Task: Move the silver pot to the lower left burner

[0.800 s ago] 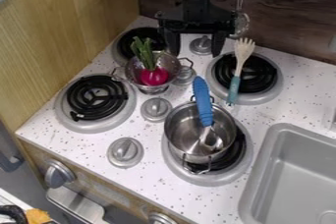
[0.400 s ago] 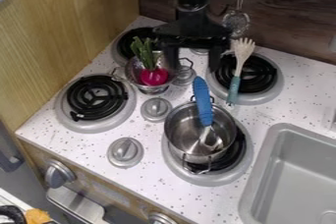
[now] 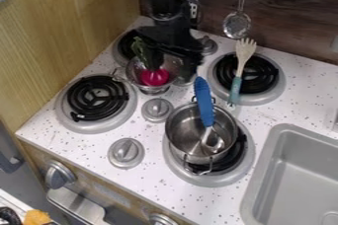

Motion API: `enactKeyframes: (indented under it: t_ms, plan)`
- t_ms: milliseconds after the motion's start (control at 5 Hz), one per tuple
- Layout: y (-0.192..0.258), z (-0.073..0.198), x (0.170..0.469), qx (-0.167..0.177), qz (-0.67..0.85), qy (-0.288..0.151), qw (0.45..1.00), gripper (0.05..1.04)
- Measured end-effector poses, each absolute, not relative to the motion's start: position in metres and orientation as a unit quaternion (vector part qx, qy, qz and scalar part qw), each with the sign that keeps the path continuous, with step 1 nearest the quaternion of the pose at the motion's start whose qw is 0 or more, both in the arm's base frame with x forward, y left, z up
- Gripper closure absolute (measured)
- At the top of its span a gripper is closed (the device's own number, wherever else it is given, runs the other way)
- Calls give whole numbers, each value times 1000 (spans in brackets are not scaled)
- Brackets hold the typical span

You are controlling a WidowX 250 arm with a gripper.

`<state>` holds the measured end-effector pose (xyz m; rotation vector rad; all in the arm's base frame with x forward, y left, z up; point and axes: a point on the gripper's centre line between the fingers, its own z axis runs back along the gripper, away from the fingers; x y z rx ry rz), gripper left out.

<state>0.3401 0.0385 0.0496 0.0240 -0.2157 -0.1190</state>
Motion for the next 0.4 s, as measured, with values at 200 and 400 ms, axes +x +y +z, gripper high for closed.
enactKeyframes:
  t_ms: [200, 400]
  plan:
    - [47, 44, 342, 26, -189, -108, 976, 83]
    - [54, 30, 342, 11, -269, -107, 957, 83]
